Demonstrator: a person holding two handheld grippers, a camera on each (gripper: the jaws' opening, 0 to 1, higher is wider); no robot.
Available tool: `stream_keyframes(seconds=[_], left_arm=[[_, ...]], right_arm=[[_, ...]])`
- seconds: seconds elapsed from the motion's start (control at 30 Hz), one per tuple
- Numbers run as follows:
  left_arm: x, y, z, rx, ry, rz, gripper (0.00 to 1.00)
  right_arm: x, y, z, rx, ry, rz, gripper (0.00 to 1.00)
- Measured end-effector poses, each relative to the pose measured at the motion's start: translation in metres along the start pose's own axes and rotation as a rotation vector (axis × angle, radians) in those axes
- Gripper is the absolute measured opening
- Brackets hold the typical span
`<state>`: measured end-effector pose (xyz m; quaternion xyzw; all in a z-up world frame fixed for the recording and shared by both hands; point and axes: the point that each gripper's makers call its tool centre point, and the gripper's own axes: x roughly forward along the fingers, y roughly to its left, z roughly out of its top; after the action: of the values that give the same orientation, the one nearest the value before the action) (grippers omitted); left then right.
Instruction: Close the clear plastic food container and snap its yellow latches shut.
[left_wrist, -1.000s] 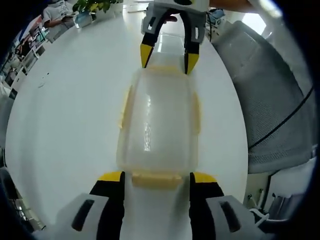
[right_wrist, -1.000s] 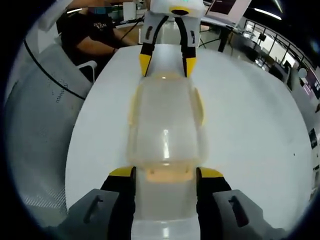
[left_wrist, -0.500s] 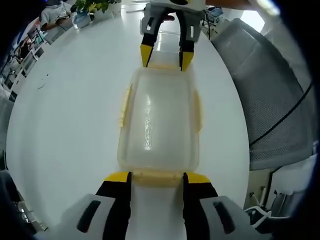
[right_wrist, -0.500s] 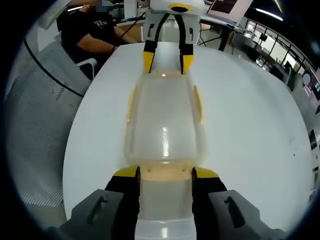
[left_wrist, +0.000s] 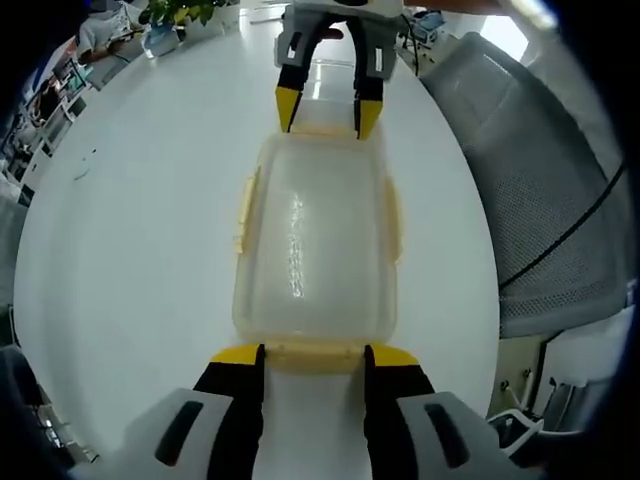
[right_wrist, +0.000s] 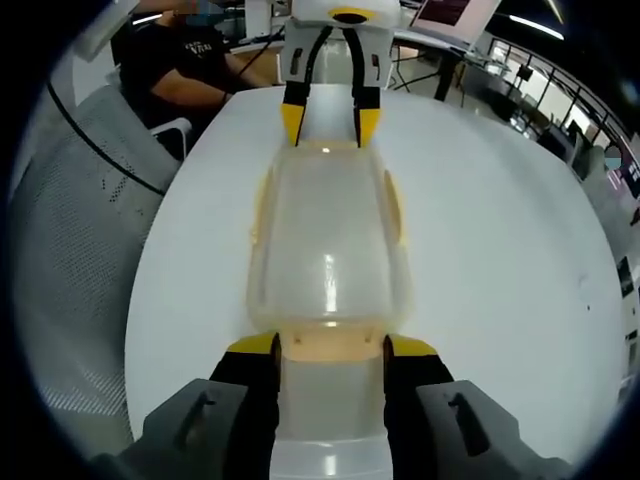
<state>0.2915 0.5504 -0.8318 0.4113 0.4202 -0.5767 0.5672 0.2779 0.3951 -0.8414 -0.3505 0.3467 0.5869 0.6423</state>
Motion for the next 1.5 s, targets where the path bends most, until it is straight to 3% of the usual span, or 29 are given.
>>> stream_keyframes(seconds=[0.47,0.7,1.5], left_arm=[[0.0018,-0.0032,0.0006,0.039,0.024,0.015,0.34],[0.0021,-0.0022,0.0014,0.032,0.026,0.022,0.34],[0.0021,0.0015,-0.0001,0.03,0.031,0.034,0.32]], right_arm=[[-0.0008,-0.0054,0.0008,-0.045,0.031,-0.029,0.4],[-0.0002,-0.0042,0.0004,-0.05,0.043,-0.015,0.37],[-0.0003,-0.0039,0.0007,0.009,0.024,0.024,0.34]])
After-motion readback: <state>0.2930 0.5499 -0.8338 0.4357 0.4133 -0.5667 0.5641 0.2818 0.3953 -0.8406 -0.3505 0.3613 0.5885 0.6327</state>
